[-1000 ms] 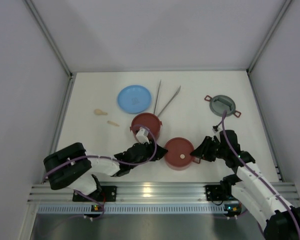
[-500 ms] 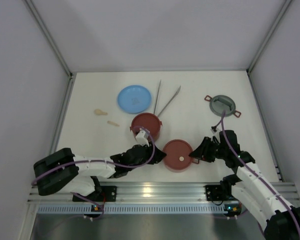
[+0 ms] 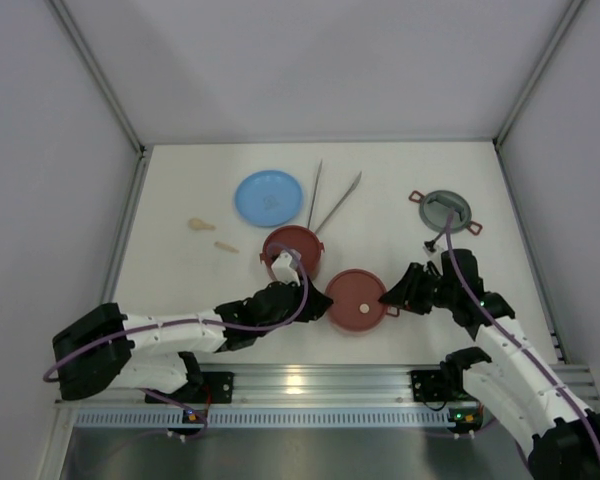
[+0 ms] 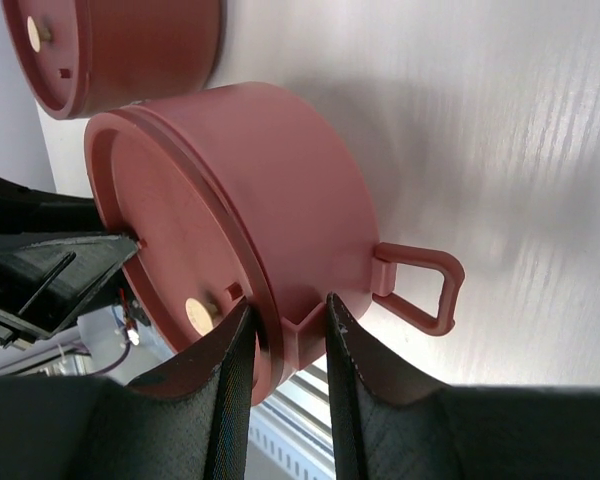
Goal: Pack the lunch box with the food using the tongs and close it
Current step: Pick up the packing box from the center of the board.
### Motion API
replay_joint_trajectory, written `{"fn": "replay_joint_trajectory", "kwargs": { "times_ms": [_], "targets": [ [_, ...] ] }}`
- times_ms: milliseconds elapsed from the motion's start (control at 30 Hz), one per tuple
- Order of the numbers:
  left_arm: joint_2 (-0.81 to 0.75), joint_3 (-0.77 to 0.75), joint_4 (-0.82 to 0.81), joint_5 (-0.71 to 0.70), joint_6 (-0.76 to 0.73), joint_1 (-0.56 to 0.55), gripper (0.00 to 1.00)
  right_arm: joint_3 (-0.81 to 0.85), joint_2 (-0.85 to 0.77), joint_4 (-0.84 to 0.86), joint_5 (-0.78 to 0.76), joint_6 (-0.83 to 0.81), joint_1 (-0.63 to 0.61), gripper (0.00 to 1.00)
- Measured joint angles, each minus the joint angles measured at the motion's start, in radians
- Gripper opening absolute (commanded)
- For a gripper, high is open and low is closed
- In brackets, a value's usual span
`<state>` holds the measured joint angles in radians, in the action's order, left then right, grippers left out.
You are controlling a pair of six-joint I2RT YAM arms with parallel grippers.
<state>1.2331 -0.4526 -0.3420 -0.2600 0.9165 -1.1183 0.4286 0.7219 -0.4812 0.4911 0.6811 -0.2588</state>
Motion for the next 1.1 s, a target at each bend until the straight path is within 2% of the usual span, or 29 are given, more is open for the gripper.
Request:
{"fn": "replay_joint_trajectory", "kwargs": {
  "times_ms": [1100],
  "targets": [
    [-0.070, -0.241, 0.316, -0.080, -0.061, 0.000, 0.00, 0.281, 0.131, -0.121, -0.034, -0.053, 0.000, 0.08]
  ]
}}
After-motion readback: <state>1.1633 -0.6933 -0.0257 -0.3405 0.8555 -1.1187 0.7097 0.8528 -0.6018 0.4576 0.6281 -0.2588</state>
